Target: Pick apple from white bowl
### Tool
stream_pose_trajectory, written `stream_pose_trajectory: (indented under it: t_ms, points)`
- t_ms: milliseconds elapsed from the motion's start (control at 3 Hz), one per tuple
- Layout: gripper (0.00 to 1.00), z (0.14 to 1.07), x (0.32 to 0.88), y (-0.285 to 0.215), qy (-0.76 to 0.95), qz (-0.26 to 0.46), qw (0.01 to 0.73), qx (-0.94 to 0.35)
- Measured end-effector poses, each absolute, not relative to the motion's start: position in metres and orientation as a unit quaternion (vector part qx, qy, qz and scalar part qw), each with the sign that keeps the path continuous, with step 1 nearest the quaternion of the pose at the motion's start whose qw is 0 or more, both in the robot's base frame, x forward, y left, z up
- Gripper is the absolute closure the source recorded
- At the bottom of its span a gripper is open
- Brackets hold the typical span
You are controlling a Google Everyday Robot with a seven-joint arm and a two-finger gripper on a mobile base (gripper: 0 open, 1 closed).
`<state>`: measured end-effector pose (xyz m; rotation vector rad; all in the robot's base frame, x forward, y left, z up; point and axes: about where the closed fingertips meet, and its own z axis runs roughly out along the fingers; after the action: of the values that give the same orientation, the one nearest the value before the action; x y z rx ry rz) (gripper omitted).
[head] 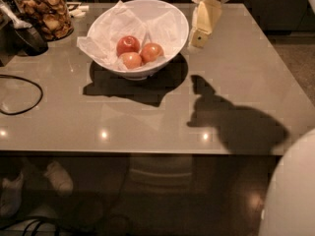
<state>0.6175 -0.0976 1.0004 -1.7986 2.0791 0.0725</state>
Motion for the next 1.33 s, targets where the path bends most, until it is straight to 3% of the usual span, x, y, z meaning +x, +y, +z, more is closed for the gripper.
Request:
stream_pose_trajectory:
  t_ms: [333, 1000, 1333]
  points:
    - [0.04, 1.001, 0.63, -0.08, 0.731, 0.027, 0.195, -0.653]
    - [0.19, 1.003, 0.644, -0.052, 0.713, 0.024, 0.2, -0.672]
    - [0.14, 1.003, 0.652, -0.044, 0.708, 0.024, 0.201, -0.677]
